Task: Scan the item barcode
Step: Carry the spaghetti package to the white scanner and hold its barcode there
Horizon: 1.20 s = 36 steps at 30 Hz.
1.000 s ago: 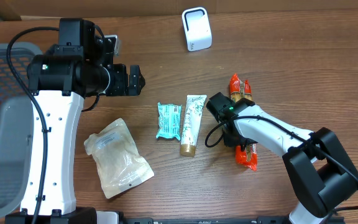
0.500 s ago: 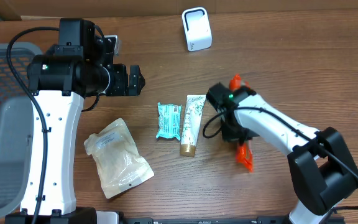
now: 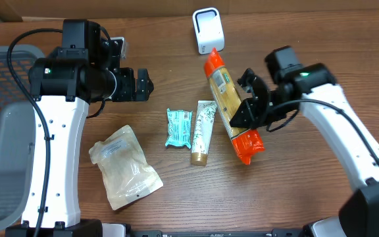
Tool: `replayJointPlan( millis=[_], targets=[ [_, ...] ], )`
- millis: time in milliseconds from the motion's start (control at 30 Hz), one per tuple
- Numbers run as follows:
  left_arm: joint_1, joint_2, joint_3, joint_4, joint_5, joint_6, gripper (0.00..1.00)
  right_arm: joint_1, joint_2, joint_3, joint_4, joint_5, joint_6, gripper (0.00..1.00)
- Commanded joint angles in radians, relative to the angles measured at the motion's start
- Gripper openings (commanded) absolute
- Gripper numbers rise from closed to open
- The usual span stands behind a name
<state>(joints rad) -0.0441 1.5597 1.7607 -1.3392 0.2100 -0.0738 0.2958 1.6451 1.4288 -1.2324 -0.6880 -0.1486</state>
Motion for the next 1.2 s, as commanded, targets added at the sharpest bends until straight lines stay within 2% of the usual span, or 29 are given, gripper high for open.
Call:
replayJointPlan(
  millis=[0, 100, 133, 167, 233, 333, 433, 567, 667, 1033, 1167],
  targets=[
    [0.002, -0.024, 0.029, 0.001, 0.016, 0.019, 1.00, 0.003, -0.046, 0.047, -0.002, -0.256, -0.144, 0.04],
    [0.002, -0.024, 0.029, 0.001, 0.016, 0.019, 1.00, 0.005, -0.046, 0.049, 0.003, -0.235, -0.110, 0.04],
    [0.002, -0.024, 0.029, 0.001, 0.016, 0.019, 1.00, 0.005, -0.046, 0.055, 0.027, -0.192, -0.045, 0.04],
    [0.002, -0.024, 0.029, 0.001, 0.016, 0.019, 1.00, 0.005, -0.046, 0.072, 0.077, -0.070, 0.095, 0.04],
    [0.002, -0.024, 0.029, 0.001, 0.016, 0.019, 1.00, 0.011, -0.046, 0.121, 0.111, 0.129, 0.216, 0.04],
    [0.002, -0.024, 0.029, 0.001, 0.016, 0.019, 1.00, 0.044, -0.044, 0.222, 0.138, 0.411, 0.309, 0.04],
    [0.002, -0.024, 0.029, 0.001, 0.016, 0.019, 1.00, 0.096, -0.042, 0.287, 0.214, 0.683, 0.320, 0.04],
    [0.002, -0.024, 0.029, 0.001, 0.016, 0.019, 1.00, 0.172, -0.010, 0.286, 0.391, 1.013, 0.244, 0.04],
    [0.002, -0.024, 0.029, 0.001, 0.016, 0.019, 1.00, 0.195, 0.050, 0.286, 0.520, 1.151, 0.177, 0.04],
    [0.002, -0.024, 0.029, 0.001, 0.016, 0.019, 1.00, 0.197, 0.384, 0.286, 1.000, 1.464, -0.408, 0.04],
    [0.002, -0.024, 0.029, 0.001, 0.016, 0.019, 1.00, 0.197, 0.487, 0.286, 1.128, 1.505, -0.543, 0.04]
  ],
)
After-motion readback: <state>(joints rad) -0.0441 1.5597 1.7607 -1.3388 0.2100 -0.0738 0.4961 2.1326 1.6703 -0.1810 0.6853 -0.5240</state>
